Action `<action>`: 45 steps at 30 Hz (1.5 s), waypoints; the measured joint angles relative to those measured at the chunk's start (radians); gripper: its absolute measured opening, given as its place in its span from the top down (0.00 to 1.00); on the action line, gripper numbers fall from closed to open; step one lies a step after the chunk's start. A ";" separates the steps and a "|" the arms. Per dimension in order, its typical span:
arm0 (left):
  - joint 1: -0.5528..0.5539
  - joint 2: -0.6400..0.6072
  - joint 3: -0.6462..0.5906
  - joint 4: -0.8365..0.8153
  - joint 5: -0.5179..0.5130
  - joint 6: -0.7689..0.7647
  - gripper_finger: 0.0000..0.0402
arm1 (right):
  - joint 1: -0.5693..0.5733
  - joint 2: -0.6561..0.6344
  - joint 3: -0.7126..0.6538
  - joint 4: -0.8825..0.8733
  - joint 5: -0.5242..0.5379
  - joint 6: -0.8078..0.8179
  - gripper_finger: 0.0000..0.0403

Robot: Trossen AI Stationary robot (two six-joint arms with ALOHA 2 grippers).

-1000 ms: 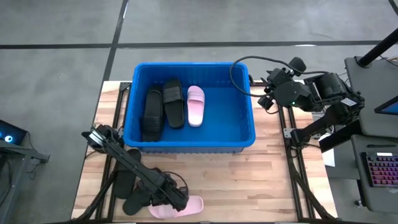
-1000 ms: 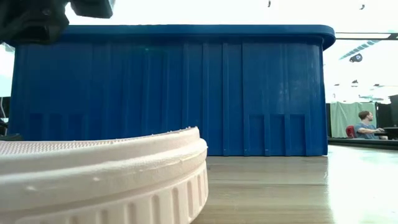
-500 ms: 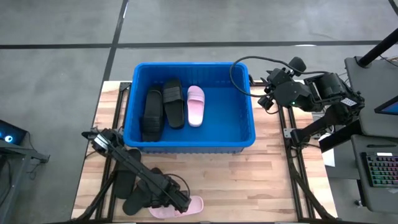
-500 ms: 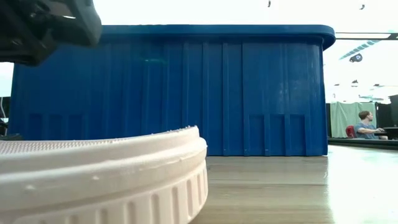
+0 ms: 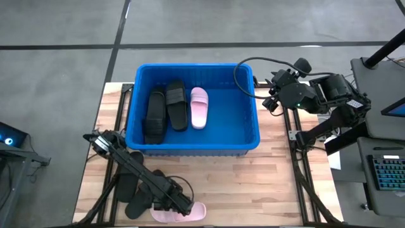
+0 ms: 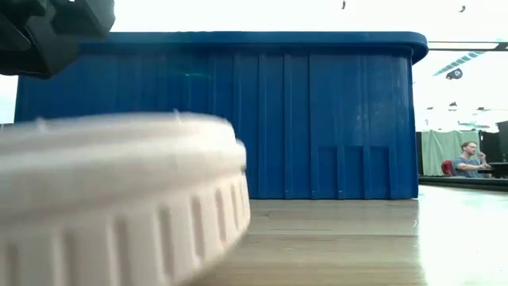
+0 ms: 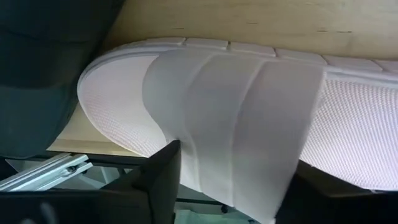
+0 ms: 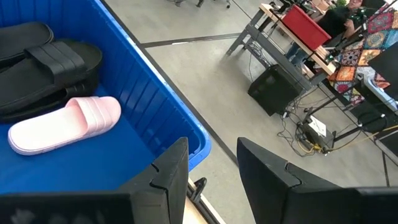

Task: Pick and place slides into bin
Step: Stack the pink slide on top of the pink slide into the blue container

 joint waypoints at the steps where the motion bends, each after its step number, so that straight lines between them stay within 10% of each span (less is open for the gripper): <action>1: 0.000 -0.001 0.000 0.001 0.000 0.002 0.56 | 0.000 0.000 0.000 0.000 0.000 0.000 0.68; 13: 0.000 -0.020 0.000 -0.002 -0.026 0.164 0.98 | 0.000 0.000 0.000 0.000 0.000 0.000 0.68; 45: 0.015 -0.284 0.003 0.175 -0.636 0.525 1.00 | 0.000 0.000 0.000 -0.005 0.000 0.000 0.68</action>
